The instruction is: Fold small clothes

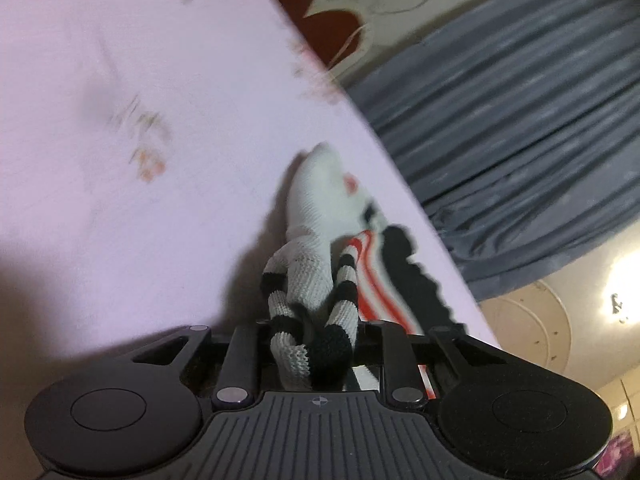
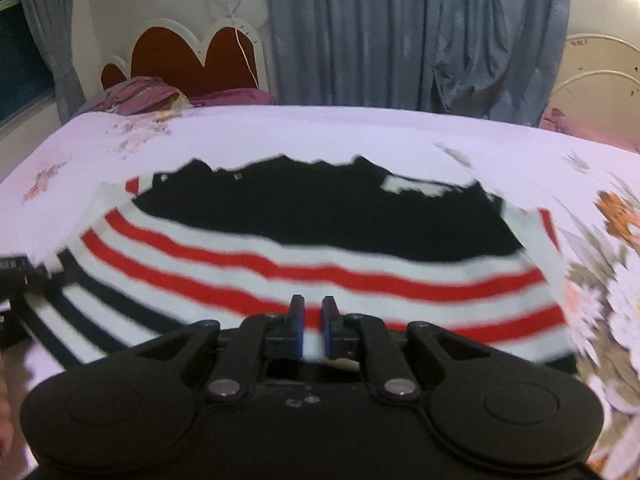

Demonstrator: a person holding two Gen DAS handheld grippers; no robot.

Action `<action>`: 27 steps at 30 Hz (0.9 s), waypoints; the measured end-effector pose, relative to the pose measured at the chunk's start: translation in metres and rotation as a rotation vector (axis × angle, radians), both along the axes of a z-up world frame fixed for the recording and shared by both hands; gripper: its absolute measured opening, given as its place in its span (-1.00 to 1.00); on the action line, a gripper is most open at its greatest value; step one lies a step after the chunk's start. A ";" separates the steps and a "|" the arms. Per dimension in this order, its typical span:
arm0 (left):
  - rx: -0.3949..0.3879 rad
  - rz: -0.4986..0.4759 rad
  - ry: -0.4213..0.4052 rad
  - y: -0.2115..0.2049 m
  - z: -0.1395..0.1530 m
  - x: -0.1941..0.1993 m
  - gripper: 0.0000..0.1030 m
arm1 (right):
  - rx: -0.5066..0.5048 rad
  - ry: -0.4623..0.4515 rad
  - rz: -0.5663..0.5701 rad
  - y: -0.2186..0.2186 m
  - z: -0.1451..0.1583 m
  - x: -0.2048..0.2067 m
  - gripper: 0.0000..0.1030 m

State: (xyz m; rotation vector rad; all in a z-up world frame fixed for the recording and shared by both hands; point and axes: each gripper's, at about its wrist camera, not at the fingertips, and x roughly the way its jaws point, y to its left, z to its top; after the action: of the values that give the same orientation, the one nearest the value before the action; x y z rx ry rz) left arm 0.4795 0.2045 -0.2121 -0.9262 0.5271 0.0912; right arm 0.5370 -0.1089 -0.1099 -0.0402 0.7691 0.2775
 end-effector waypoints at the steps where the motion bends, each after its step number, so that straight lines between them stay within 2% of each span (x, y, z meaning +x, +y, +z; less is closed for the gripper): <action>1: -0.005 0.000 -0.015 0.002 -0.001 -0.003 -0.59 | -0.003 -0.005 0.014 0.004 -0.002 0.002 -0.83; 2: -0.013 0.000 0.001 0.005 -0.008 -0.002 -0.59 | -0.027 0.000 0.030 0.009 -0.009 0.004 -0.83; 3: -0.054 0.002 0.023 0.010 -0.020 -0.001 -0.59 | -0.071 0.022 0.038 0.015 -0.020 0.006 -0.85; 4: -0.085 0.010 -0.003 0.013 -0.025 -0.003 -0.58 | -0.088 0.005 0.045 0.016 -0.025 0.004 -0.87; 6: -0.066 -0.008 0.007 0.011 -0.020 -0.001 -0.59 | -0.130 -0.022 0.063 0.021 -0.026 -0.001 -0.88; 9: -0.122 0.001 -0.004 0.015 -0.023 -0.001 -0.59 | -0.113 -0.010 0.051 0.017 -0.024 -0.001 -0.91; 12: -0.125 0.008 0.004 0.013 -0.021 -0.001 -0.59 | -0.122 -0.004 0.049 0.019 -0.023 -0.001 -0.91; 19: -0.034 0.008 -0.009 0.000 0.004 -0.005 -0.59 | -0.107 0.010 0.076 0.015 -0.024 0.007 -0.91; 24: 0.063 -0.050 -0.049 -0.030 0.048 -0.003 -0.60 | -0.072 0.031 0.111 0.006 -0.021 0.011 -0.91; 27: 0.134 -0.119 -0.089 -0.062 0.081 0.003 -0.60 | -0.004 0.025 0.084 -0.015 -0.008 0.007 -0.91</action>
State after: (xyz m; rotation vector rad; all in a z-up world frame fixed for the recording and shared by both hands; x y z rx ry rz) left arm 0.4820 0.1428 -0.1313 -0.7626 0.4869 -0.0223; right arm 0.5439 -0.1237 -0.1177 -0.0731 0.7938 0.3571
